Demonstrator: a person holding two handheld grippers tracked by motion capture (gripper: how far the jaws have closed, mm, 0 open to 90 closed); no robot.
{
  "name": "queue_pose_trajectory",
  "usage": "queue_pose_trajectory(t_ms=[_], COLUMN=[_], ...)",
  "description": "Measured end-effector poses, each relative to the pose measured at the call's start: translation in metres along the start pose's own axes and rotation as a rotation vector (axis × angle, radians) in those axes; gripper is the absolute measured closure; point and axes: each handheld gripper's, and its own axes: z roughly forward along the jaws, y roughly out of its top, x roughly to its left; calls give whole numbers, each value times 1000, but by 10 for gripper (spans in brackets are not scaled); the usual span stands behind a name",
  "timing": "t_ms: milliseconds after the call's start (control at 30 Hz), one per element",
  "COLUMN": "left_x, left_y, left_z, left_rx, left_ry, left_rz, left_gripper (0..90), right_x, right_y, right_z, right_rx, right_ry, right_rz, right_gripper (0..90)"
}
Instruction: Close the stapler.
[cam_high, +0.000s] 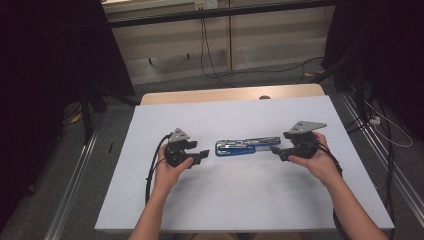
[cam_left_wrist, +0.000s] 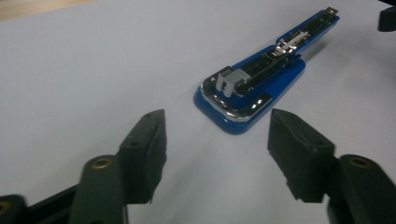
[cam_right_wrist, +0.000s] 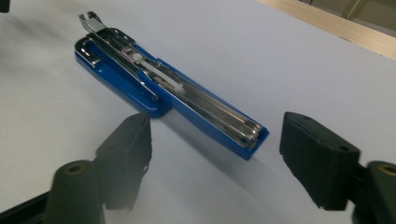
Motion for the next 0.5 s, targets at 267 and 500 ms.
queue_pose_trajectory(t_ms=[267, 500], left_x=[-2, -1], left_y=[-2, -4], left_z=[7, 14], left_rx=[23, 41], left_ry=[31, 14], left_rz=[44, 43], left_gripper=[685, 879], right_x=[-8, -15], right_y=[-9, -13], right_z=[-7, -5], right_rx=[5, 24], right_ry=[-60, -95], right_rz=[42, 64], right_gripper=[515, 792])
